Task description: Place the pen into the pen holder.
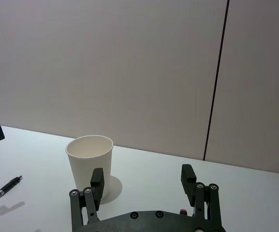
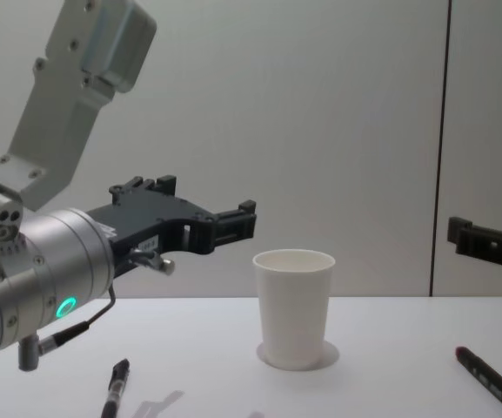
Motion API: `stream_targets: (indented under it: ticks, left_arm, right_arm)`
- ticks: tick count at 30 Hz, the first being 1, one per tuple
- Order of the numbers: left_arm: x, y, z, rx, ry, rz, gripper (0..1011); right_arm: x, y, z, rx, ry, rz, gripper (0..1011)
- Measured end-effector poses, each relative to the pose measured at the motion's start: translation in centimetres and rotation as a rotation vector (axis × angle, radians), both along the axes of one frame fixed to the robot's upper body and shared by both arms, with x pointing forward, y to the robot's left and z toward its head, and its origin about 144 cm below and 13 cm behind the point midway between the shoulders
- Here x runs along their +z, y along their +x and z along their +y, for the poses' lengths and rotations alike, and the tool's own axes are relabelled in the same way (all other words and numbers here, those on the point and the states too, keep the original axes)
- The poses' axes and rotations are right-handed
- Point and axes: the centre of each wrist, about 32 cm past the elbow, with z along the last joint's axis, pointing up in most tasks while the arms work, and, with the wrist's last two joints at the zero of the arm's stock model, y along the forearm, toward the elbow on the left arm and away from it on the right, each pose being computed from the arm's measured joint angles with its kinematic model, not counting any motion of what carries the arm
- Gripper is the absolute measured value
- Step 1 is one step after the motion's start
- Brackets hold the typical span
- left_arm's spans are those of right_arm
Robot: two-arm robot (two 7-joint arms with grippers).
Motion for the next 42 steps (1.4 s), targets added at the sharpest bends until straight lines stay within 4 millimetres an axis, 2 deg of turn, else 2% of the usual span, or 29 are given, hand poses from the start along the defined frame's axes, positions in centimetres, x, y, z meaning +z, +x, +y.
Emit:
stream_targets:
  ticks: [42]
  left_arm:
    - [0.00,0.00,0.00,0.000,0.000,0.000,1004]
  right_arm:
    - [0.17,-0.04,0.22,-0.004,-0.001,0.012,1001]
